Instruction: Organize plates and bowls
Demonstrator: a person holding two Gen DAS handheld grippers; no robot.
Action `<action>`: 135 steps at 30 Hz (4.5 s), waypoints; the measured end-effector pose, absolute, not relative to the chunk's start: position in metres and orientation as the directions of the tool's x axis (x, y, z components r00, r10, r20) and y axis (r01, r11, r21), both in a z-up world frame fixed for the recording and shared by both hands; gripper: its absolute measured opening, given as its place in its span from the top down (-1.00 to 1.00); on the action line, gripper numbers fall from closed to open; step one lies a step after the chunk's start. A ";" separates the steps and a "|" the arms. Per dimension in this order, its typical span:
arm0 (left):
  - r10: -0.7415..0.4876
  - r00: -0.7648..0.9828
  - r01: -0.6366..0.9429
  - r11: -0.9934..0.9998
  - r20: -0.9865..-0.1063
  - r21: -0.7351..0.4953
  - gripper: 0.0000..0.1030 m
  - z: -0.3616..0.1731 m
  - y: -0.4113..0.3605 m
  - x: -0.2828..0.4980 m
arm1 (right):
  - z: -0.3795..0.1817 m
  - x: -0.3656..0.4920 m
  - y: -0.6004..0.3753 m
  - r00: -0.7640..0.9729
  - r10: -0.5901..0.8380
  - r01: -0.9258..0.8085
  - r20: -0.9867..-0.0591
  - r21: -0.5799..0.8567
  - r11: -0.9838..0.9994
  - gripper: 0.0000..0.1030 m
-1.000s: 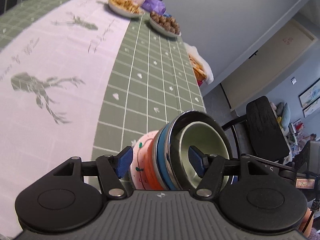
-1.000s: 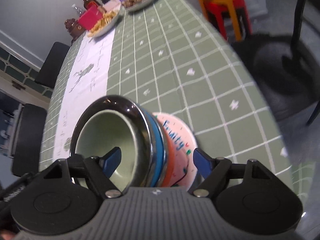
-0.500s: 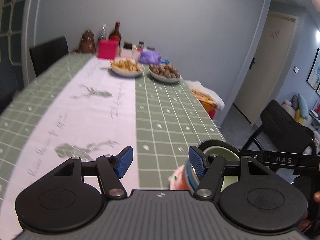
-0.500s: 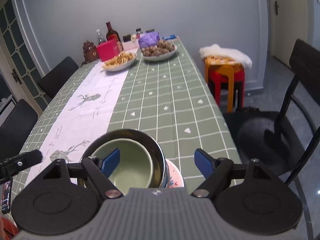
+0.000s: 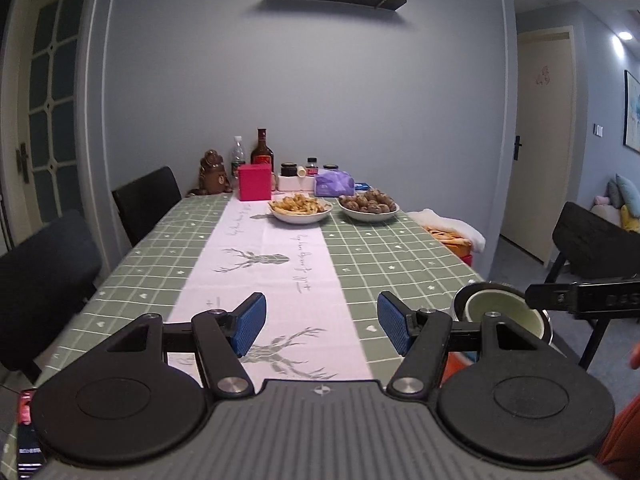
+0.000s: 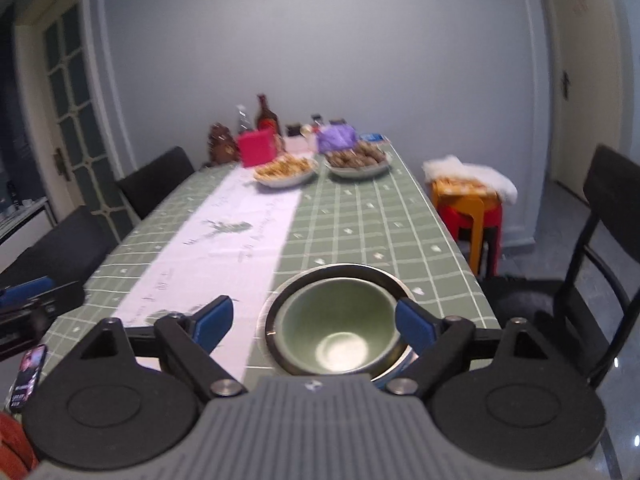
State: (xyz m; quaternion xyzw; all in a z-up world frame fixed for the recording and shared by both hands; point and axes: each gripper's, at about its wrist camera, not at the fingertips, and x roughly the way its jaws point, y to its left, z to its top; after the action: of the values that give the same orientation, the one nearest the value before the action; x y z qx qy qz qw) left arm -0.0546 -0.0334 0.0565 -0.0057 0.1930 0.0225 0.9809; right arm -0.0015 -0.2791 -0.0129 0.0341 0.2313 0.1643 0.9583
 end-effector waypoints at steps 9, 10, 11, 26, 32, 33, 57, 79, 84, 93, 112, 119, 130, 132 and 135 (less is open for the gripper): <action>0.051 0.942 -0.045 0.999 -0.331 0.025 -0.45 0.030 -0.031 -0.093 | -0.026 -0.083 -0.247 0.883 0.329 -0.322 -0.334 0.078 0.943 -0.77; 0.055 0.942 -0.050 0.998 -0.331 0.023 -0.45 0.029 -0.032 -0.095 | -0.028 -0.088 -0.247 0.888 0.323 -0.313 -0.328 0.085 0.946 -0.77; 0.065 0.942 -0.061 0.998 -0.330 0.022 -0.45 0.027 -0.033 -0.098 | -0.031 -0.094 -0.246 0.896 0.312 -0.301 -0.316 0.084 0.950 -0.77; 0.191 0.914 -0.193 0.981 -0.357 0.032 -0.62 -0.009 -0.029 -0.112 | -0.078 -0.107 -0.250 0.913 0.203 -0.181 -0.353 0.096 0.979 -0.85; 0.206 0.879 -0.218 0.976 -0.430 0.021 -0.71 -0.019 -0.025 -0.109 | -0.090 -0.109 -0.234 0.893 0.227 -0.233 -0.388 0.032 0.972 -0.86; 0.211 0.874 -0.221 0.975 -0.437 0.029 -0.71 -0.021 -0.025 -0.108 | -0.091 -0.110 -0.232 0.892 0.228 -0.238 -0.390 0.023 0.971 -0.86; 0.230 0.811 -0.231 0.971 -0.538 0.066 -0.71 -0.042 -0.024 -0.103 | -0.109 -0.093 -0.234 0.849 0.212 -0.228 -0.484 0.026 0.973 -0.87; 0.230 0.811 -0.231 0.971 -0.538 0.066 -0.71 -0.042 -0.024 -0.102 | -0.108 -0.095 -0.237 0.856 0.209 -0.219 -0.473 0.035 0.975 -0.86; 0.232 0.811 -0.234 0.970 -0.537 0.066 -0.71 -0.042 -0.024 -0.103 | -0.108 -0.094 -0.239 0.854 0.208 -0.215 -0.476 0.041 0.976 -0.87; 0.232 0.810 -0.234 0.970 -0.539 0.065 -0.71 -0.042 -0.023 -0.102 | -0.108 -0.093 -0.239 0.853 0.206 -0.212 -0.479 0.043 0.976 -0.87; 0.205 0.809 -0.215 0.976 -0.550 0.048 -0.71 -0.043 -0.027 -0.099 | -0.109 -0.090 -0.241 0.853 0.205 -0.206 -0.481 0.050 0.977 -0.86; 0.202 0.809 -0.212 0.976 -0.552 0.046 -0.71 -0.042 -0.027 -0.098 | -0.109 -0.090 -0.242 0.852 0.203 -0.204 -0.482 0.052 0.978 -0.87; 0.203 0.809 -0.216 0.976 -0.553 0.042 -0.71 -0.043 -0.027 -0.099 | -0.110 -0.090 -0.241 0.849 0.202 -0.205 -0.489 0.048 0.978 -0.87; 0.200 0.810 -0.215 0.976 -0.552 0.039 -0.71 -0.043 -0.027 -0.099 | -0.110 -0.090 -0.241 0.848 0.202 -0.206 -0.489 0.048 0.977 -0.87; 0.200 0.810 -0.213 0.976 -0.551 0.041 -0.71 -0.043 -0.028 -0.098 | -0.110 -0.090 -0.241 0.848 0.201 -0.205 -0.491 0.047 0.978 -0.87</action>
State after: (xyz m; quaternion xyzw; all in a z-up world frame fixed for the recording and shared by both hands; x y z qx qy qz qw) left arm -0.0983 -0.0277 -0.0426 -0.0113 0.2882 0.1086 0.9513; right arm -0.0901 -0.2410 -0.1099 -0.0033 0.2550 0.1055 0.9612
